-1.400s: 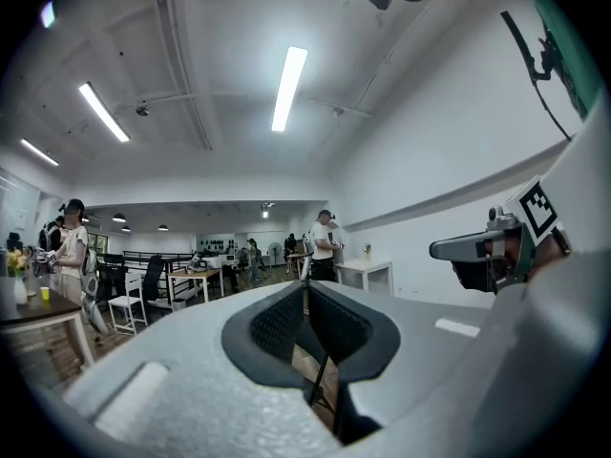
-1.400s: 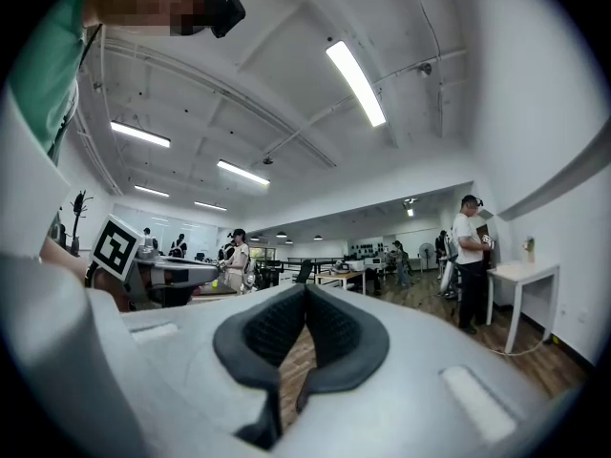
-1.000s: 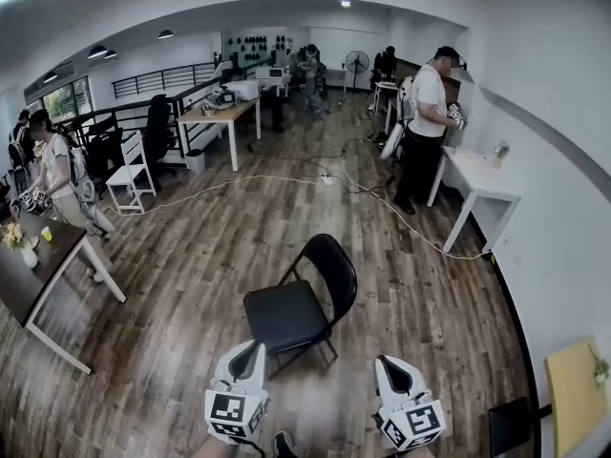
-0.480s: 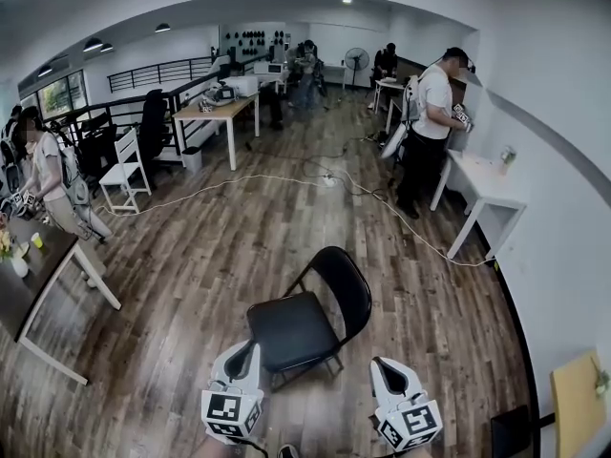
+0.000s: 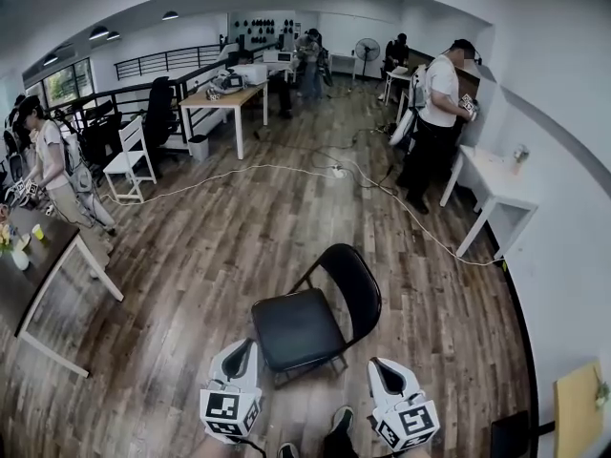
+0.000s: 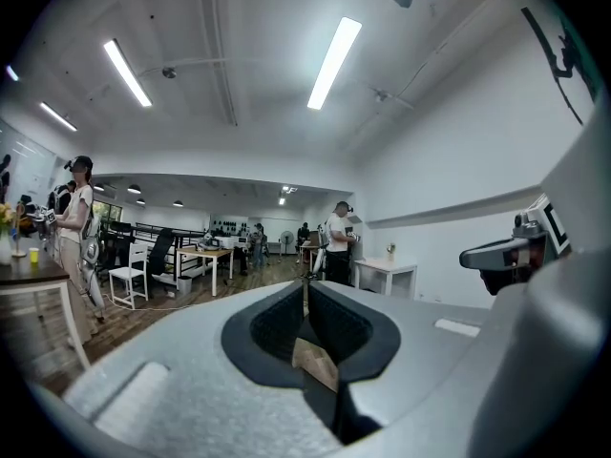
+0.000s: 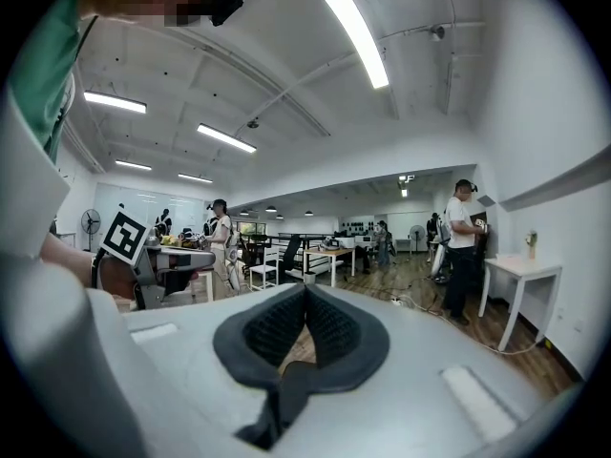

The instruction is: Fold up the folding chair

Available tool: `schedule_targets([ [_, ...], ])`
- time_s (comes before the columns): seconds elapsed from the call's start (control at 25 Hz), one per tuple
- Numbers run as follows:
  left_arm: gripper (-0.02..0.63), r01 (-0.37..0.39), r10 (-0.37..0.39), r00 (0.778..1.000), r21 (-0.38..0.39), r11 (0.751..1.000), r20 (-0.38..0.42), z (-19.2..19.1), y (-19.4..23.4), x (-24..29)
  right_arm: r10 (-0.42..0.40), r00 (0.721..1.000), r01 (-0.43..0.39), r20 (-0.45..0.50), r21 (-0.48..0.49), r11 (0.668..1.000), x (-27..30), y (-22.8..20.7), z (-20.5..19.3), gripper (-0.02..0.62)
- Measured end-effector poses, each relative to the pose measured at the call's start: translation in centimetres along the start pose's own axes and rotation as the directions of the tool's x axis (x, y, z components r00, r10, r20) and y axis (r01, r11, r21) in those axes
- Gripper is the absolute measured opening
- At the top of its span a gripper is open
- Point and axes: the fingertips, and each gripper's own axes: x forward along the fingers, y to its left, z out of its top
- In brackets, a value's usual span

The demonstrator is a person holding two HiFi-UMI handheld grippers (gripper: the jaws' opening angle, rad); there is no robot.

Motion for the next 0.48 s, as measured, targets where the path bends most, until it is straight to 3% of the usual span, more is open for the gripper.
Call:
schedule_targets([
  [0.24, 0.021, -0.055, 0.055, 0.998, 0.019, 0.998, 0.009, 0.7, 0.8, 3.4, 0.050, 0.998, -0.049, 0.032, -0.025, 0.998, 4.0, -3.0, 0.6, 0.003],
  [0.48, 0.021, -0.121, 0.120, 0.992, 0.044, 0.992, 0.028, 2.0, 0.5, 8.7, 0.075, 0.992, -0.075, 0.101, -0.001, 0.997, 9.3, -9.9, 1.9, 0.003],
])
